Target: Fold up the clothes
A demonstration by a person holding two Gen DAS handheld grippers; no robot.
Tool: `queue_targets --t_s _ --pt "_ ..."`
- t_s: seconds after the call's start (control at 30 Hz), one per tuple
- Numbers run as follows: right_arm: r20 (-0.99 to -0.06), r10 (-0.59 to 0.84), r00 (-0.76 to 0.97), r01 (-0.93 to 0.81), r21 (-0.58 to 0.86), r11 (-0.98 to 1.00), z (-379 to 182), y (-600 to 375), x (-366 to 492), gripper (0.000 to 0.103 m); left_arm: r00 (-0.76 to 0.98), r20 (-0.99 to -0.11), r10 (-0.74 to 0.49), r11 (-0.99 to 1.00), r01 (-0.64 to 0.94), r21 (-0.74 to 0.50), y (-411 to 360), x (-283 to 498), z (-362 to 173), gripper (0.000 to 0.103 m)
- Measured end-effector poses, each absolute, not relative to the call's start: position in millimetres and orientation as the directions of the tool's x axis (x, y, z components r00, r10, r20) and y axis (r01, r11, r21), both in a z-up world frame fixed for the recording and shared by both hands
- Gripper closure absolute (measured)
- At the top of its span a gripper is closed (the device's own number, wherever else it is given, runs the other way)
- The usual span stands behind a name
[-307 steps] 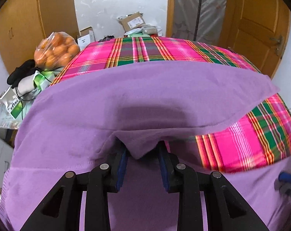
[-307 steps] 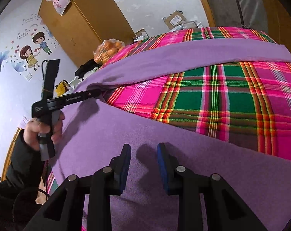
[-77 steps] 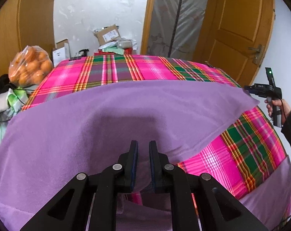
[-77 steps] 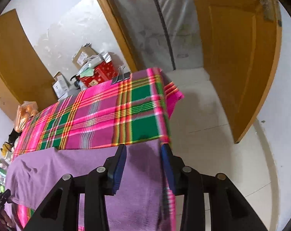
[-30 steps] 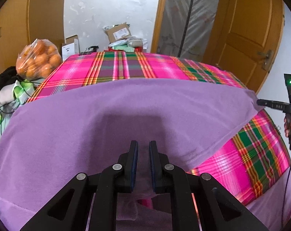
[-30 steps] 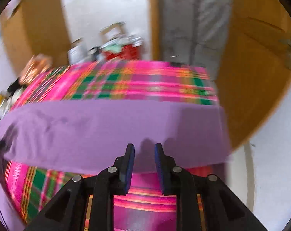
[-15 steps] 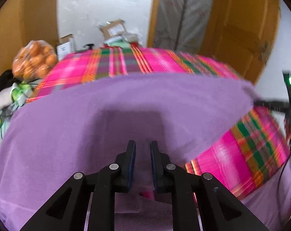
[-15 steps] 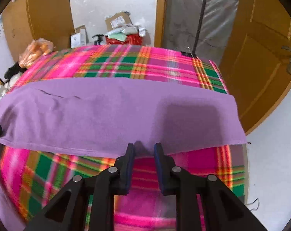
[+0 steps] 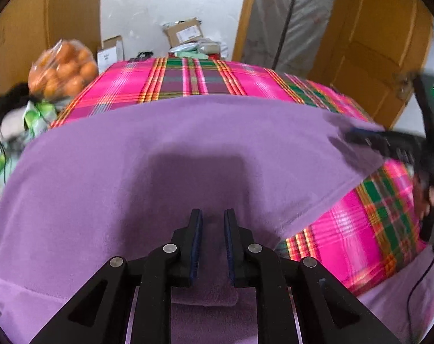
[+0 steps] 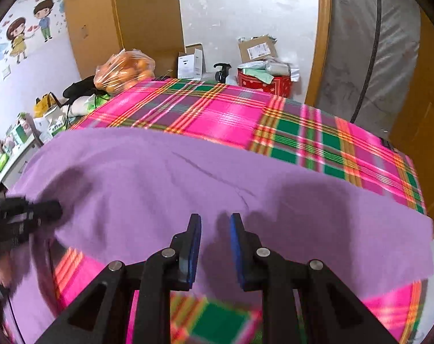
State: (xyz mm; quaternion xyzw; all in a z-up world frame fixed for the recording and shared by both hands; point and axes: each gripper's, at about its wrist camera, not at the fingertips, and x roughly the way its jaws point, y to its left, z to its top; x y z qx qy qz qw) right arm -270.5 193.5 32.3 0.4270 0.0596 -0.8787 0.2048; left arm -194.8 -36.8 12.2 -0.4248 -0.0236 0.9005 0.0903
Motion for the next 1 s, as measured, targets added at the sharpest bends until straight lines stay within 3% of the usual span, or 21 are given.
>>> queue_targets --t_s 0.17,0.2,0.23,0.37,0.47,0.67,1.0 --pt "-0.807 -0.3 -0.509 0.386 0.097 -0.917 8.6 178.5 -312.8 0.082 -0.635 -0.749 0.19 -0.981 -0.156 -0.117 -36.4 -188.6 11.6 0.088" --pt "-0.797 -0.302 -0.523 0.371 0.106 -0.923 6.0 182.7 -318.4 0.091 -0.636 -0.748 0.191 -0.981 -0.152 -0.121 -37.8 -188.3 12.2 0.087" --pt "-0.788 -0.302 -0.537 0.35 0.118 -0.929 5.7 189.5 -321.9 0.093 -0.636 -0.747 0.192 -0.981 -0.148 -0.126 -39.2 -188.1 12.8 0.086" --pt "-0.793 -0.184 -0.581 0.185 0.091 -0.978 3.9 224.7 -331.1 0.093 -0.639 -0.744 0.194 -0.981 -0.131 -0.144 -44.8 -187.0 15.3 0.086" --pt "-0.789 -0.197 -0.582 0.167 0.121 -0.979 6.2 235.1 -322.0 0.093 -0.67 -0.727 0.149 -0.988 -0.066 -0.141 -55.7 -185.2 19.9 0.086" --pt "-0.779 -0.306 -0.547 0.31 0.151 -0.939 17.5 219.1 -269.6 0.092 -0.669 -0.74 0.069 -0.988 0.054 -0.142 -75.2 -190.3 12.7 0.086" --pt "-0.752 -0.383 -0.537 0.406 0.167 -0.898 43.4 194.2 -184.0 0.092 -0.661 -0.748 0.057 -0.989 0.066 -0.134 -74.1 -192.4 10.2 0.085"
